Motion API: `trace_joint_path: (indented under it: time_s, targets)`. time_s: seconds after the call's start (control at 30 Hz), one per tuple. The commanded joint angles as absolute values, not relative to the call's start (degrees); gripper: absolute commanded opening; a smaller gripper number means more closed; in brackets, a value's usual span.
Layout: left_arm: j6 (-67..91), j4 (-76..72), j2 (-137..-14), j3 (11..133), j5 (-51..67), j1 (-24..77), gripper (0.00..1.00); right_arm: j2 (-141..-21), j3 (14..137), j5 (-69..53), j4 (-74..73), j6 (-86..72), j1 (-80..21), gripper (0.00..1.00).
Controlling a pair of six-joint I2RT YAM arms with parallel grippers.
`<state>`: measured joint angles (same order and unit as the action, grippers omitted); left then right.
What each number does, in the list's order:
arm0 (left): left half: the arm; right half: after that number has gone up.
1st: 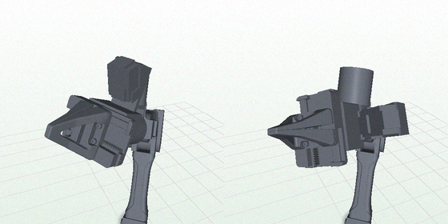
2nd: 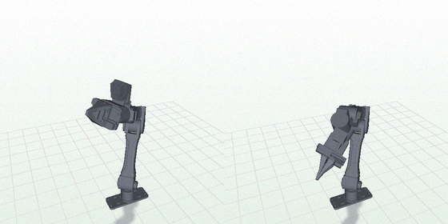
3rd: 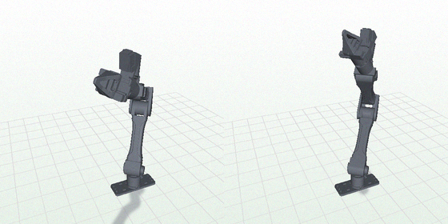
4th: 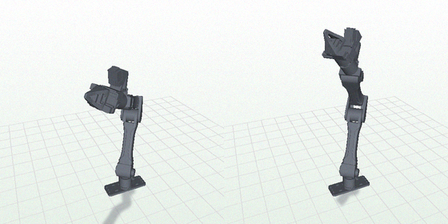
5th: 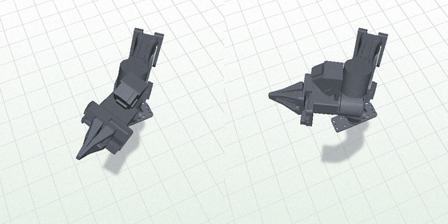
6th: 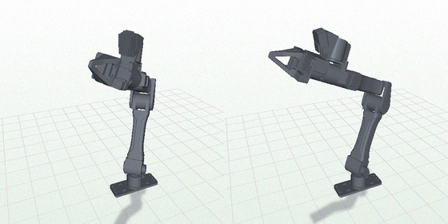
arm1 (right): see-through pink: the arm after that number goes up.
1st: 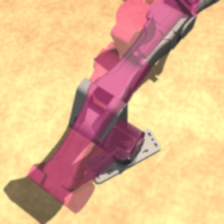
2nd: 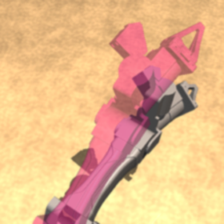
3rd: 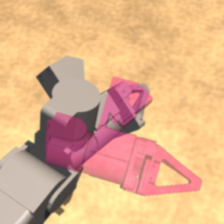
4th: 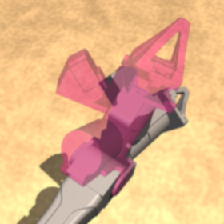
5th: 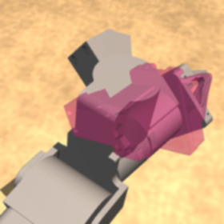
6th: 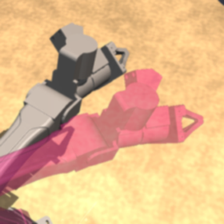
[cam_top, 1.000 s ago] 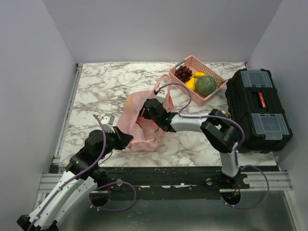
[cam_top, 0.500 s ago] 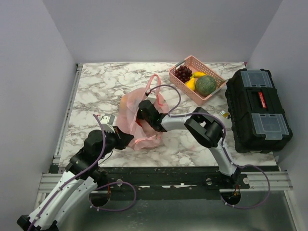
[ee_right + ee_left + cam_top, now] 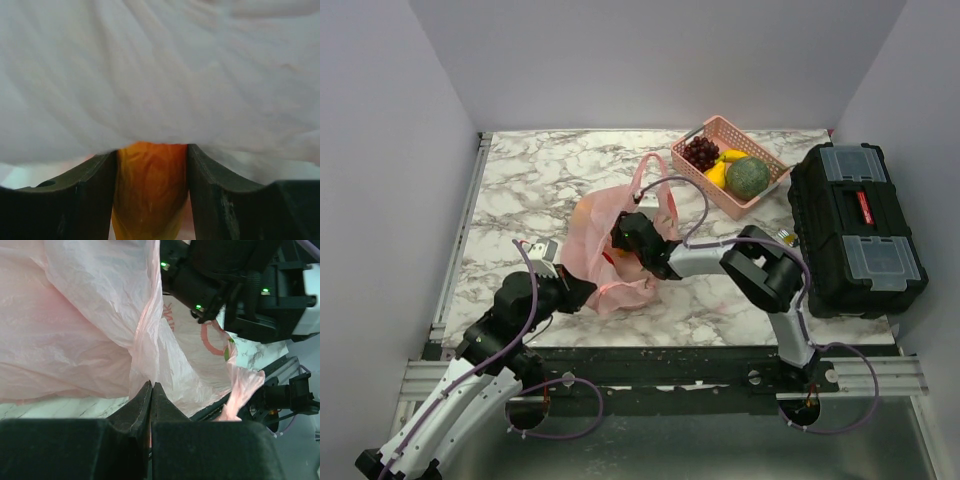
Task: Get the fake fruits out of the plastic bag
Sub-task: Take out the fake fruit from the plastic bag.
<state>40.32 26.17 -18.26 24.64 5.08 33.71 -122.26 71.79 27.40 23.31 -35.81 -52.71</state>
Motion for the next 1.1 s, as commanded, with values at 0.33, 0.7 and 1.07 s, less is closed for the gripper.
trace_joint_path:
  time_s: [0.33, 0.7, 1.07]
  targets:
    - [39.9, 26.9, -19.4, 26.4, 0.8, 33.4, 0.00, -100.2, 53.8, 27.5, 28.0, -27.9, -52.6, 0.01]
    - [41.4, 23.2, -22.5, 25.1, 4.4, 33.3, 0.00, -90.0, 52.8, 9.7, 29.7, -27.0, -52.7, 0.01]
    - [40.5, 22.1, -25.7, 26.8, 7.8, 33.4, 0.00, -93.5, 56.6, -10.9, 33.9, -29.3, -52.6, 0.01]
